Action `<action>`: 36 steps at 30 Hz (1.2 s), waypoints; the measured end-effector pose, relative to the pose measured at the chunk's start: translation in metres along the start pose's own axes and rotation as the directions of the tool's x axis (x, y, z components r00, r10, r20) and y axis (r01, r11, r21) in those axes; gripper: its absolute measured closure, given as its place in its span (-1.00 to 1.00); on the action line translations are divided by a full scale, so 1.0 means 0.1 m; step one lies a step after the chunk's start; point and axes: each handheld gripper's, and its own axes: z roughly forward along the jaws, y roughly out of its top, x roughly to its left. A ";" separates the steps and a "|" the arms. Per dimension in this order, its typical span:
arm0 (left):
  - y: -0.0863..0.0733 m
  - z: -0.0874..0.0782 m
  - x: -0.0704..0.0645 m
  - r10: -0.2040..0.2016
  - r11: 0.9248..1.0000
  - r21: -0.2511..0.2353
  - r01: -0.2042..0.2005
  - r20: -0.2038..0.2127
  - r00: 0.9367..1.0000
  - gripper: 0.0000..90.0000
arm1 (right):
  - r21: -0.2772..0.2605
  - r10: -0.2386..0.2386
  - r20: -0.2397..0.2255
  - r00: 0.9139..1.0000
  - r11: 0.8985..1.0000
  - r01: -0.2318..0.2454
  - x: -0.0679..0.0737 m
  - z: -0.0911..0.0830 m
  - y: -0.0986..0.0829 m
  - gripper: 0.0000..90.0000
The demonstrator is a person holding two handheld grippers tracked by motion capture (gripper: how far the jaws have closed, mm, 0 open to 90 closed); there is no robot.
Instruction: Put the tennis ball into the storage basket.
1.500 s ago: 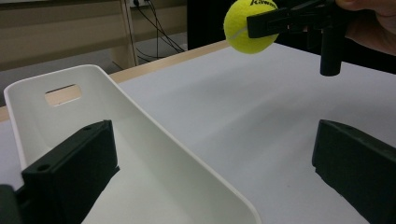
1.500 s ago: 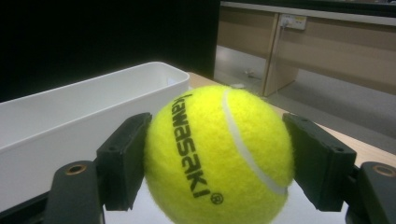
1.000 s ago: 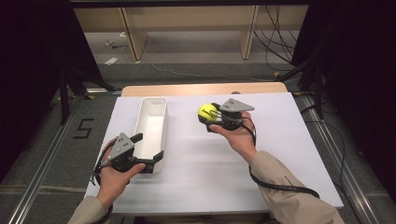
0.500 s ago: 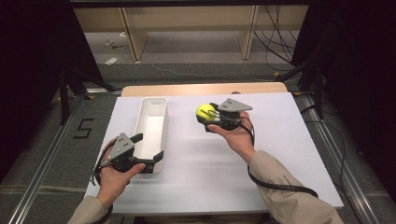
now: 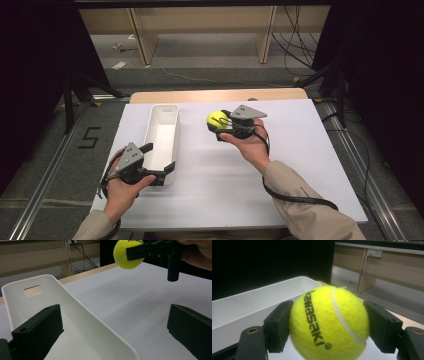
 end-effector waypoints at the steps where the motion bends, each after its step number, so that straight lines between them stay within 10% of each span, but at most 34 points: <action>1: 0.00 0.00 0.00 0.000 1.000 -0.001 0.000 0.000 1.000 -1.00 | 0.000 0.000 -0.002 1.000 1.000 0.000 0.01 0.01 0.00 -0.38; 36: 0.00 0.00 0.00 0.000 1.000 -0.002 0.000 0.002 1.000 -1.00 | -0.003 -0.005 -0.033 0.999 1.000 0.005 0.12 0.16 0.05 -0.38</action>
